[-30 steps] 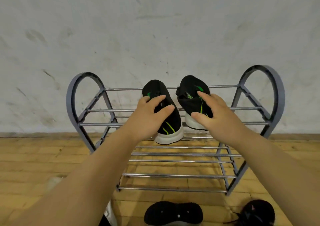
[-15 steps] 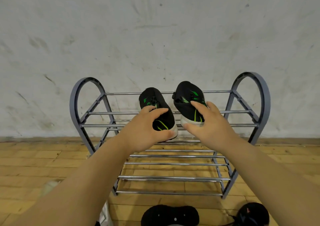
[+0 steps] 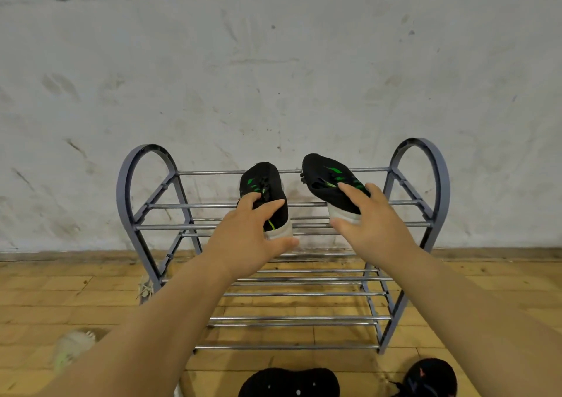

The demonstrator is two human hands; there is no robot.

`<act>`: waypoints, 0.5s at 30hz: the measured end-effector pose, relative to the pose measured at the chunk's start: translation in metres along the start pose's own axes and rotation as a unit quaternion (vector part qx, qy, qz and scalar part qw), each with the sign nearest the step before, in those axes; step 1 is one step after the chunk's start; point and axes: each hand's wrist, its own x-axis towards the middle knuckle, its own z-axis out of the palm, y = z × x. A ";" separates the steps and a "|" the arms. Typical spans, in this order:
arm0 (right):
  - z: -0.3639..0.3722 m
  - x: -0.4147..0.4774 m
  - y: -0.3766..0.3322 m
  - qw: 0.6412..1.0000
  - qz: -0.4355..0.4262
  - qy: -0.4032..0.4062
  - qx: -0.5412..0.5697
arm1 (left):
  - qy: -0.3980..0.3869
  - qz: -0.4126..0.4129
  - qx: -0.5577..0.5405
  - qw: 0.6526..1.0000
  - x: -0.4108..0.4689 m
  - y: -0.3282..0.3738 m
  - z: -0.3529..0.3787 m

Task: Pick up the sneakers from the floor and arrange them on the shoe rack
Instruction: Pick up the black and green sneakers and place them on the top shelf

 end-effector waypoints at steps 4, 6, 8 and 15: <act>-0.024 0.002 0.008 0.997 0.005 0.074 -0.016 | -0.001 0.003 -0.013 1.000 -0.002 -0.001 -0.001; -0.037 0.002 0.016 0.993 0.016 0.106 -0.052 | -0.001 0.006 -0.011 1.000 -0.003 -0.002 -0.001; -0.046 0.000 0.028 0.981 0.009 0.130 -0.145 | 0.001 0.007 -0.011 1.000 -0.003 -0.003 -0.001; -0.045 -0.011 0.037 0.945 0.075 0.049 -0.313 | 0.020 0.013 -0.045 0.999 -0.001 -0.003 0.006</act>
